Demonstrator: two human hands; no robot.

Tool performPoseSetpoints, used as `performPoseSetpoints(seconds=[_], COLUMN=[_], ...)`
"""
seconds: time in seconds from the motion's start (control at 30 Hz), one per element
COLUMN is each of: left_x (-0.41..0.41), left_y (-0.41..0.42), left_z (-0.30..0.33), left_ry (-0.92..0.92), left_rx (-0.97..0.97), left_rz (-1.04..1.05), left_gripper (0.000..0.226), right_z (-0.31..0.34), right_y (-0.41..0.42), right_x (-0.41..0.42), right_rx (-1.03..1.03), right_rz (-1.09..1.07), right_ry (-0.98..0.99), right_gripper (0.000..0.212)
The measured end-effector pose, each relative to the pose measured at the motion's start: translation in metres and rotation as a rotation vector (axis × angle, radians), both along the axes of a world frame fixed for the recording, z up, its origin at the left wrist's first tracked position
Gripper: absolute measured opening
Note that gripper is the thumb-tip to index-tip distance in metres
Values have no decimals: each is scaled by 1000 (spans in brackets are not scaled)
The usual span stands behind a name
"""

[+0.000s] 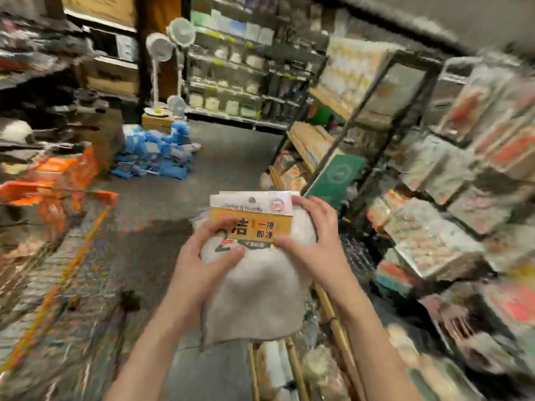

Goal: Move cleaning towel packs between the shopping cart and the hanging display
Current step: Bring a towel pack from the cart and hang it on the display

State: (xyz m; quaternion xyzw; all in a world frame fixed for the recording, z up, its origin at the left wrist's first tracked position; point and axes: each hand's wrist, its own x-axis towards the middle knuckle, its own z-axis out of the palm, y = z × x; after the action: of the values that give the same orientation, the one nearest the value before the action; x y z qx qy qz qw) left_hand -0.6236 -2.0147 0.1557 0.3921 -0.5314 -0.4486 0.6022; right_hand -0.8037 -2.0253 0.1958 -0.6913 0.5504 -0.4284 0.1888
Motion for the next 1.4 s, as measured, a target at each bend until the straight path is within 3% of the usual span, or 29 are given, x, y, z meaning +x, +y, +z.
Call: performPoseSetpoints(seconds=[0.1,0.33,0.67,0.83,0.97,1.17,1.33,1.4], left_x=[-77,-235,-391,-450,-487,-522,-550,-558], left_y=[29,97,140,147,158,190,220,232], left_z=[4,18,15,10,4,7,9,10], left_ry=[-14,-21,-7,-35,-108,-121,-51,-30], left_rx=[-31,-136,-46,1,38,64,178,185], left_rz=[-205,-602,-1034,-1154,-1253,-1434,-1506,-1512], left_gripper=[52,89,89,83,73,49,32,38], right_z=[10,20,11,15,9,15,13,14], right_y=[70,209,295,311,327,373,420,438], right_x=[-74,-196,-285,-311,-331,-368,-393,-404], right_rx=[8,-68,-115,-235,-238,-231,-231,-253], right_rz=[-195,-692,-1187,-1233,-1297,-1445,-1445,-1443], right_ry=[-12,-53,-107,-240,-407,-381,-415,-433], right_gripper=[62,60,57,47,52,25,20,19])
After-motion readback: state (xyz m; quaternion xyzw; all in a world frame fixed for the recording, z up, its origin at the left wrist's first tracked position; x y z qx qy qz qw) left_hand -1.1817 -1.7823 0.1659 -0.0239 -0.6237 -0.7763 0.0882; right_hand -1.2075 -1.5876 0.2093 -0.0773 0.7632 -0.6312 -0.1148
